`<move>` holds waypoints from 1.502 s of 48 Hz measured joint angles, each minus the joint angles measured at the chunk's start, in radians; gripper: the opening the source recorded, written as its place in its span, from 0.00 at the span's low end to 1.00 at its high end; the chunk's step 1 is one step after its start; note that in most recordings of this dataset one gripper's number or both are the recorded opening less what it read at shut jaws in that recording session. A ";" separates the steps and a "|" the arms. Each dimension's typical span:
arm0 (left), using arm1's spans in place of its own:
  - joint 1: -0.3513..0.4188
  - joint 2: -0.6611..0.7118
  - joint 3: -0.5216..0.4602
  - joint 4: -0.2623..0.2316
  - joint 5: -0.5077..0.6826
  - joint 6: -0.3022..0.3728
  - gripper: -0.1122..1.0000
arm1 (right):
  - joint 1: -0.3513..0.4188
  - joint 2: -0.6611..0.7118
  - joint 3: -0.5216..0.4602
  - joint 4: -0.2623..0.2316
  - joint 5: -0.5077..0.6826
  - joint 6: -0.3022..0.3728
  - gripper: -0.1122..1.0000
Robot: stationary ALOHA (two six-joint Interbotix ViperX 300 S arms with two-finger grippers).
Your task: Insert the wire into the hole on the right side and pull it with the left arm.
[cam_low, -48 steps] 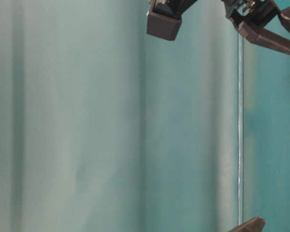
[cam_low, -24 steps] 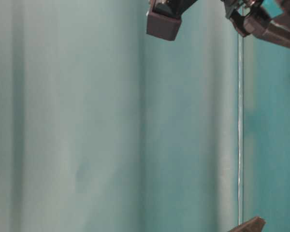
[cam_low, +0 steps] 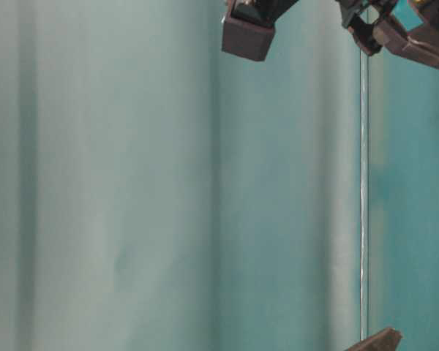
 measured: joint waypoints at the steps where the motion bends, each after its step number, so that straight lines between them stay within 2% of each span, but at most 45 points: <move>1: -0.002 0.000 0.000 0.000 0.000 0.000 0.79 | -0.002 -0.002 0.000 0.000 0.000 0.000 0.12; 10: 0.000 0.000 0.000 0.000 0.000 -0.002 0.79 | 0.000 -0.011 -0.002 0.000 0.003 0.000 0.12; 45: 0.000 0.000 -0.049 0.000 0.002 -0.003 0.79 | -0.002 -0.273 -0.005 0.000 0.144 0.000 0.12; 56: 0.000 -0.002 -0.067 0.000 0.002 -0.003 0.79 | -0.002 -0.322 0.000 0.000 0.146 0.008 0.12; 63: -0.009 -0.009 -0.078 0.000 0.003 -0.005 0.79 | -0.002 -0.337 0.023 0.002 0.132 0.037 0.12; 72: -0.012 -0.011 -0.083 -0.003 0.000 -0.023 0.79 | -0.002 -0.360 0.063 0.002 0.092 0.040 0.12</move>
